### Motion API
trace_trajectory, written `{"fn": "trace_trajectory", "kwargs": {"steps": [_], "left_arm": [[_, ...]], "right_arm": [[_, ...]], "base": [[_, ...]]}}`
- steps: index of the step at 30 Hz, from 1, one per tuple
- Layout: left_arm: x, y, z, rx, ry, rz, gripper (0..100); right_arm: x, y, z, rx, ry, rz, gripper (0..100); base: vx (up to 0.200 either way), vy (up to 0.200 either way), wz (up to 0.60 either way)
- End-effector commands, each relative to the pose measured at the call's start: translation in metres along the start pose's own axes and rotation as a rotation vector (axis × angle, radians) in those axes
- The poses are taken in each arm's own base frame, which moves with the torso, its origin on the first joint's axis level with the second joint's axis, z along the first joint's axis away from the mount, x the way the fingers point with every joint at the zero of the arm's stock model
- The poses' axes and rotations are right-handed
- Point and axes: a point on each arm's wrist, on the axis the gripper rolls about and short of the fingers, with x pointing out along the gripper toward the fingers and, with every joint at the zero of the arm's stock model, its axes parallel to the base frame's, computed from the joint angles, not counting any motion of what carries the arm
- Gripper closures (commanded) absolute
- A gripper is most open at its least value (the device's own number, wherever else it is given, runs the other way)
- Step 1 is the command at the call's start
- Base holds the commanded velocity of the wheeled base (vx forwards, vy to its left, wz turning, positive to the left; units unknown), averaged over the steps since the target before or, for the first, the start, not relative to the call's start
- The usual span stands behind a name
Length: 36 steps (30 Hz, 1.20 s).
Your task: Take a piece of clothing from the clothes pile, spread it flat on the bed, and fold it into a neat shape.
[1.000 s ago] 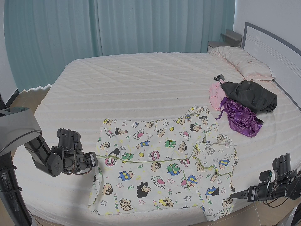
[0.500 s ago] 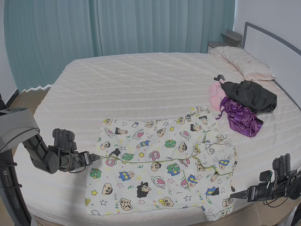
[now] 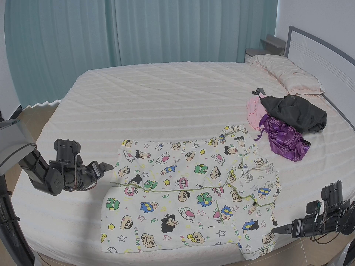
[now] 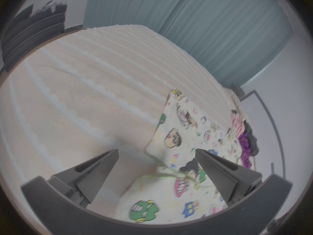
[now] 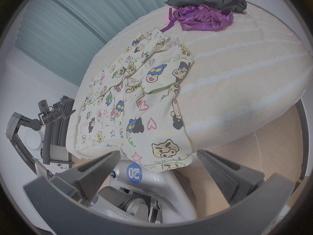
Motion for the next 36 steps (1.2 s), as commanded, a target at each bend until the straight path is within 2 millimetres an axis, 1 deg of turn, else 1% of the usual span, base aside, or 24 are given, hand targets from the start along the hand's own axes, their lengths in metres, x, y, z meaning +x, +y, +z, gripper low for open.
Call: {"fn": "trace_trajectory", "kwargs": {"steps": [1, 2, 4, 5, 9, 12, 16, 20, 26, 27, 36], "left_arm": [[0.008, -0.015, 0.012, -0.044, -0.025, -0.06, 0], [0.015, -0.012, 0.009, -0.046, 0.004, -0.067, 0], [0.02, -0.011, 0.008, -0.048, 0.021, -0.078, 0], [0.026, -0.009, 0.006, -0.051, 0.044, -0.088, 0], [0.036, -0.003, 0.0, -0.049, 0.079, -0.092, 0], [0.042, -0.003, 0.001, -0.045, 0.076, -0.094, 0], [0.046, -0.006, 0.005, -0.041, 0.067, -0.107, 0], [0.048, -0.007, 0.004, -0.031, 0.071, -0.109, 0], [0.051, -0.002, -0.003, -0.01, 0.095, -0.092, 0], [0.051, -0.002, -0.003, -0.01, 0.096, -0.091, 100], [0.049, 0.002, -0.008, -0.015, 0.113, -0.073, 100]], "right_arm": [[0.001, -0.001, -0.003, 0.004, 0.015, -0.002, 0], [0.001, 0.0, -0.003, 0.002, 0.018, -0.001, 0], [0.001, 0.0, -0.004, -0.002, 0.02, 0.001, 0], [0.001, 0.001, -0.004, -0.004, 0.022, 0.002, 0], [0.001, 0.002, -0.005, -0.011, 0.026, 0.004, 0], [0.001, 0.002, -0.006, -0.01, 0.032, 0.005, 0], [0.003, 0.001, -0.006, -0.009, 0.043, 0.003, 0], [0.003, 0.001, -0.007, -0.009, 0.048, 0.002, 0], [0.003, 0.001, -0.007, -0.009, 0.048, 0.002, 0], [0.003, 0.001, -0.007, -0.009, 0.048, 0.002, 0], [0.003, 0.002, -0.007, -0.01, 0.047, 0.011, 0]], "base": [[0.0, 0.0, 0.0], [0.0, 0.0, 0.0], [0.0, 0.0, 0.0], [0.0, 0.0, 0.0], [0.0, 0.0, 0.0], [0.0, 0.0, 0.0], [0.0, 0.0, 0.0], [0.0, 0.0, 0.0], [0.0, 0.0, 0.0], [0.0, 0.0, 0.0], [0.0, 0.0, 0.0]]}}
